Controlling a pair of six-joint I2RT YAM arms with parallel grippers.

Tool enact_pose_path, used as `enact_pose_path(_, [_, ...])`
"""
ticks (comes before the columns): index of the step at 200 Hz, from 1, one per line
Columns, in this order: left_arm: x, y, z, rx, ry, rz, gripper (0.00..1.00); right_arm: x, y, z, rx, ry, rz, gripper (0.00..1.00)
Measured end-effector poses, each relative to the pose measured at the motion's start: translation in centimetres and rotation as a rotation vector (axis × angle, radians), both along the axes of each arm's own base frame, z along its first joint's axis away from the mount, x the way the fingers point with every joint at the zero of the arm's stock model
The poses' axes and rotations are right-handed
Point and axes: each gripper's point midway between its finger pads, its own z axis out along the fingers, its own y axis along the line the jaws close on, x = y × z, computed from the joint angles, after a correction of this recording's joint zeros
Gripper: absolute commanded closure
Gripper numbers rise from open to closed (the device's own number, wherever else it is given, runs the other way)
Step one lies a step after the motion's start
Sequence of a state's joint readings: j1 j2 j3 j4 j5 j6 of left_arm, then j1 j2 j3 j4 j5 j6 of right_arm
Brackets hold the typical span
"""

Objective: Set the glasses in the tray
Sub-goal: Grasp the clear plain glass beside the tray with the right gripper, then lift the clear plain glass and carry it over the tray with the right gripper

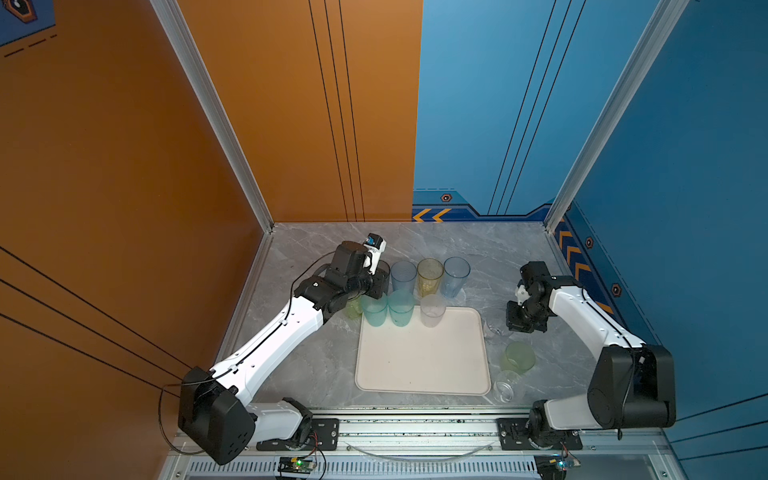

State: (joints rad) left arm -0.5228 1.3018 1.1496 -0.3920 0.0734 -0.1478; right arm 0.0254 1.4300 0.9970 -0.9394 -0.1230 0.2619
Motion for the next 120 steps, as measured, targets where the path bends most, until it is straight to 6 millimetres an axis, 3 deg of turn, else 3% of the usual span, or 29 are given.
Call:
enact_pose_path(73, [0.0,0.0,0.0,-0.002,0.001,-0.003,0.79,0.0,-0.1,0.4,-0.067,-0.023,0.033,0.99])
enact_pose_path(120, [0.0,0.0,-0.1,0.001,0.003,-0.001,0.79,1.8,0.1,4.2,-0.064,-0.159,0.034,0.99])
